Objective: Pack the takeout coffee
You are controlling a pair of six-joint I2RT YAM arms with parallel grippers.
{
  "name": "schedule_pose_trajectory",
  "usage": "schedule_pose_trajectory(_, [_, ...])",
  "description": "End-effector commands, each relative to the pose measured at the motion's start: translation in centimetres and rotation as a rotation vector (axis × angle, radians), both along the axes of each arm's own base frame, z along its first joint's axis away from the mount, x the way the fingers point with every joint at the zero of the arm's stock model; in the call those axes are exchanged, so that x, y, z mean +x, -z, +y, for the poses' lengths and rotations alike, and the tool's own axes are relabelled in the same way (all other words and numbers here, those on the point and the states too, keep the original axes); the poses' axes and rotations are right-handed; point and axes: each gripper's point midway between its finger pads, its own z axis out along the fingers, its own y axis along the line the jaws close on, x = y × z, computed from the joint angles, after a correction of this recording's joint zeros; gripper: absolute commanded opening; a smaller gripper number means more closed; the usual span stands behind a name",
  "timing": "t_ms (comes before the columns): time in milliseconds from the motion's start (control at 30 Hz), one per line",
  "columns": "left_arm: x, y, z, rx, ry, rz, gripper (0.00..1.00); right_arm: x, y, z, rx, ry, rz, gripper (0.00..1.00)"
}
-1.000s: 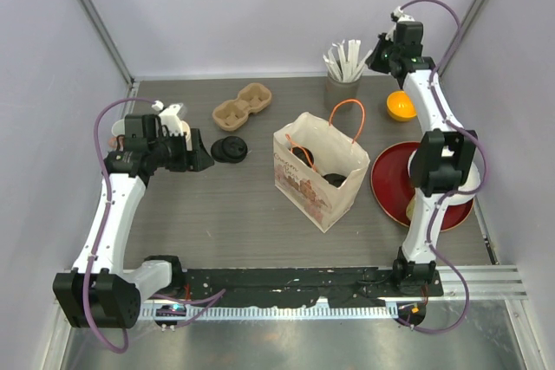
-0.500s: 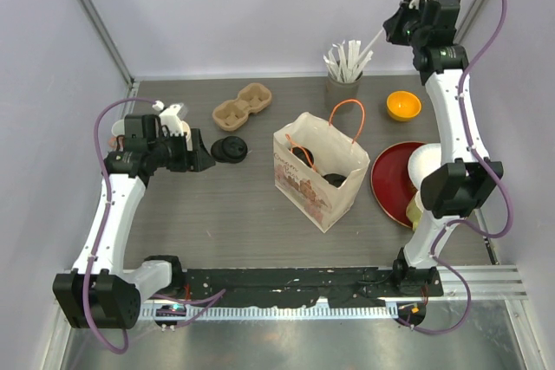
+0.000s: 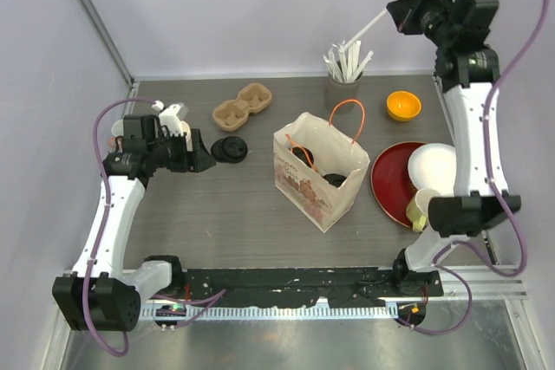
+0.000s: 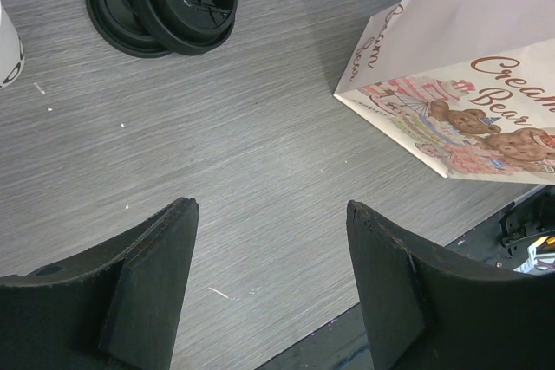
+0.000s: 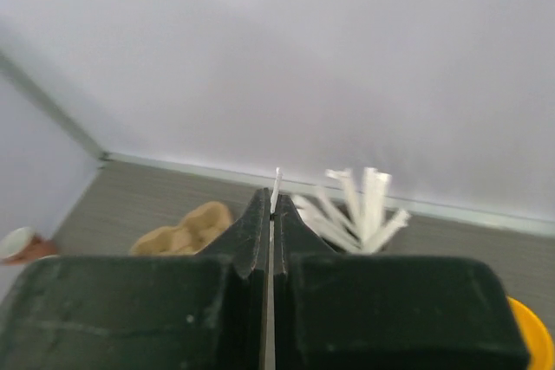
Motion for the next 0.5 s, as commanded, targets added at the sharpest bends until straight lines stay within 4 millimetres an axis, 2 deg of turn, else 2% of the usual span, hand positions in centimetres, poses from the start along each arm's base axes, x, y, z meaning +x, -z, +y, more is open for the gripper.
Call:
schedule_pose_trajectory(0, [0.1, -1.4, -0.3, -0.028, 0.006, -0.045, 0.73, -14.6, -13.1, 6.0, 0.055, -0.387, -0.39, 0.01])
schedule_pose_trajectory(33, [0.1, -1.4, -0.3, -0.029, 0.005, -0.043, 0.73, -16.2, -11.8, 7.5, 0.045, -0.502, -0.364, 0.01])
schedule_pose_trajectory(67, [0.2, -1.5, -0.3, -0.029, 0.005, -0.046, 0.73, -18.9, -12.2, 7.9, 0.028, -0.54, -0.376, 0.01])
schedule_pose_trajectory(100, [0.2, -1.4, -0.3, -0.03, 0.004, -0.043, 0.73, -19.8, -11.4, 8.3, 0.015, -0.572, -0.354, 0.01])
schedule_pose_trajectory(133, [0.2, -1.4, -0.3, -0.032, 0.005, -0.043, 0.73, -20.6, -9.2, 8.6, 0.008, -0.608, -0.271, 0.01])
schedule_pose_trajectory(167, [0.2, -1.4, -0.4, -0.033, 0.006, -0.041, 0.73, -22.1, -8.9, 8.6, -0.051, -0.613, -0.293, 0.01])
schedule_pose_trajectory(233, [0.2, -1.4, -0.4, -0.038, 0.007, -0.036, 0.73, -23.1, -6.3, 8.5, -0.077, -0.628, -0.221, 0.01])
schedule_pose_trajectory(267, [0.3, -1.4, -0.5, -0.04, 0.007, -0.036, 0.73, -24.2, -5.9, 8.5, -0.094, -0.635, -0.223, 0.01])
schedule_pose_trajectory(333, [0.3, -1.4, -0.5, -0.043, 0.009, -0.036, 0.73, -24.9, -4.3, 8.7, -0.083, -0.667, -0.158, 0.01])
schedule_pose_trajectory(433, [0.4, -1.3, -0.6, -0.048, 0.006, -0.028, 0.73, -25.5, -2.4, 8.2, -0.095, -0.635, -0.103, 0.01])
schedule_pose_trajectory(467, [0.4, -1.4, -0.6, -0.05, 0.007, -0.034, 0.73, -25.0, -1.8, 7.8, -0.1, -0.593, -0.092, 0.01])
